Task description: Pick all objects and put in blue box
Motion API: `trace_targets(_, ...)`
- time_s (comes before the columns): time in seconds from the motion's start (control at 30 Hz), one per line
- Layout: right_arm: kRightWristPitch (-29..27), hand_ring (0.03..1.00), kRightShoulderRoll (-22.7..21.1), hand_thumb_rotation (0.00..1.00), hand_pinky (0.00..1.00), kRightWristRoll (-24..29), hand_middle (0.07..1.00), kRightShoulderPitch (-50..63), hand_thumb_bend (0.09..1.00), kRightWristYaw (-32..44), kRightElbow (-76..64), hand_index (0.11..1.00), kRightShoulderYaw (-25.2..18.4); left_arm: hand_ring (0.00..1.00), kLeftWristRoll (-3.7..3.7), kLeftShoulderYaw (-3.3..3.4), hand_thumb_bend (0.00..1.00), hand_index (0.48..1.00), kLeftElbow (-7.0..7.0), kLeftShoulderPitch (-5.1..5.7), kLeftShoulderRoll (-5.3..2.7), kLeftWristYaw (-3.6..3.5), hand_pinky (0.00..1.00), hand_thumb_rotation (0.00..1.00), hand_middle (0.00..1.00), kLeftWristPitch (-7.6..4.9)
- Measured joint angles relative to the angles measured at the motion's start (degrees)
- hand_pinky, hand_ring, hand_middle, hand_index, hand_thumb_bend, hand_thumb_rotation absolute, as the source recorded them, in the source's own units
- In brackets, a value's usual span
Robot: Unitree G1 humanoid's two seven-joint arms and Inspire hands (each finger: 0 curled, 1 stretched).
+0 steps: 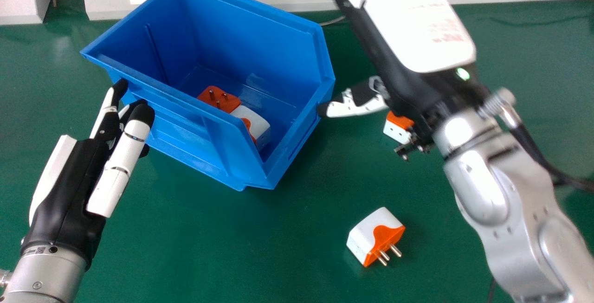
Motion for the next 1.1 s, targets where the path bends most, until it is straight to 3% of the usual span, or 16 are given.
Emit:
trace_targets(0.63,-0.43,1.000,5.64,0.09,0.94,1.44,1.000,17.62,0.689,-8.54,-3.23,0.969,-6.32,0.95,-0.42,0.52,0.49,1.000,-0.04,0.28,-0.01,-0.45,0.88,1.00,0.96,0.03)
trace_targets(1.1,3.91,1.000,8.34,0.11,0.91,3.44,1.000,17.82,0.691,-8.48,5.90,0.978,-7.81,0.95,-0.94,0.88,0.49,1.000,-0.07,0.17,-0.01,-0.54,0.88,1.00,0.96,0.17)
